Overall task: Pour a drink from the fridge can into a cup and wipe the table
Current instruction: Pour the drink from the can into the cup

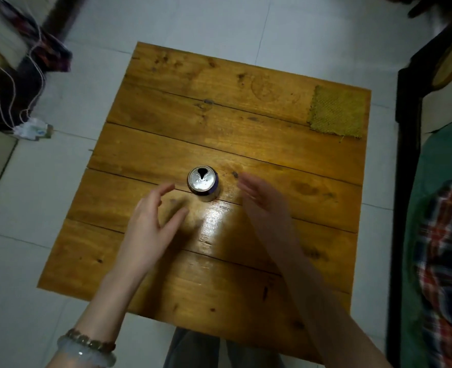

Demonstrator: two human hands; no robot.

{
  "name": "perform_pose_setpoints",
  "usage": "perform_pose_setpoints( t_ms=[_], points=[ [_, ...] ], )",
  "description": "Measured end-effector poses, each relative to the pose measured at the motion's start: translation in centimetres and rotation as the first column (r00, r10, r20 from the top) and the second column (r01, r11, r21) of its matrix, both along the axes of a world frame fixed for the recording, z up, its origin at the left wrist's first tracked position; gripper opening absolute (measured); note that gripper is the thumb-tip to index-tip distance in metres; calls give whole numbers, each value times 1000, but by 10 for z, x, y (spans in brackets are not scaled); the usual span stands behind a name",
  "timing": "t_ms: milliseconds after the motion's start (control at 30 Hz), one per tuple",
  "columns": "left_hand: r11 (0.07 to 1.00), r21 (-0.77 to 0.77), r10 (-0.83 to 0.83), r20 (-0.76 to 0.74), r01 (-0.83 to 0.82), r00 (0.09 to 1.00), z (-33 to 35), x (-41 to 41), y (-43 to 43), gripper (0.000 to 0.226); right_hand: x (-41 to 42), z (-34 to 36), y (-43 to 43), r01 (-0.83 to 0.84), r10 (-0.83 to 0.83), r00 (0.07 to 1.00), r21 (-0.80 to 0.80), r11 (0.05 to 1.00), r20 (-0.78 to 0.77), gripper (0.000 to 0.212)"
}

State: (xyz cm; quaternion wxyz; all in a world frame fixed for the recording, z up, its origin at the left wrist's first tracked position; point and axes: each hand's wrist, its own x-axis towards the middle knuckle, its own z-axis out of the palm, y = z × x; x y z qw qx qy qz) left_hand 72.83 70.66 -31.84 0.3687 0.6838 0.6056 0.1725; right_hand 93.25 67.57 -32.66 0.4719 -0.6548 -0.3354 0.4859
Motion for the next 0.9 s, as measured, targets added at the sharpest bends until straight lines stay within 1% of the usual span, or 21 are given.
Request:
perform_pose_setpoints(
  t_ms=[67, 100, 133, 200, 267, 300, 400, 500, 567, 667, 733, 800, 900],
  points=[
    [999, -14, 38, -27, -38, 999, -12, -9, 10, 48, -24, -21, 8, -29, 31, 999, -47, 998, 30, 47],
    [997, -48, 54, -24, -55, 998, -19, -10, 15, 48, -35, -30, 10, -40, 42, 999, -79, 996, 22, 51],
    [992, -99, 78, 6, -77, 997, -27, -10, 19, 49, -45, -38, 11, -49, 50, 999, -104, 993, 2, 56],
    [967, -230, 139, 135, -106, 981, -40, -4, 27, 54, -60, -53, 11, -54, 52, 999, -118, 992, -15, 65],
    [941, -330, 154, 232, -71, 961, -52, 3, 34, 61, -67, -64, 13, -29, 31, 999, -128, 991, 14, 71],
    [936, -348, 139, 255, -43, 957, -59, 6, 37, 64, -69, -67, 14, -14, 19, 999, -129, 992, 32, 73],
    [933, -358, 86, 302, 29, 950, -77, 9, 41, 69, -68, -73, 14, 8, -4, 999, -117, 993, 31, 73],
    [942, -327, 40, 347, 81, 937, -84, 10, 38, 73, -62, -74, 14, -32, 37, 999, -145, 989, 32, 71],
    [935, -342, 42, 363, 91, 931, -81, 9, 35, 81, -59, -76, 16, -60, 67, 997, -149, 987, 44, 71],
    [924, -372, 55, 345, 83, 937, -78, 7, 25, 83, -53, -78, 22, -94, 102, 994, -160, 983, 42, 69],
    [912, -400, 58, 347, 92, 936, -78, 5, 16, 85, -49, -78, 28, -130, 136, 990, -140, 982, 27, 67],
    [898, -429, 73, 365, 98, 928, -80, 5, 6, 90, -43, -81, 34, -187, 192, 981, -115, 976, 27, 69],
    [889, -442, 79, 400, 117, 913, -83, 6, -6, 91, -38, -82, 40, -273, 279, 959, -108, 956, 44, 70]
  ],
)
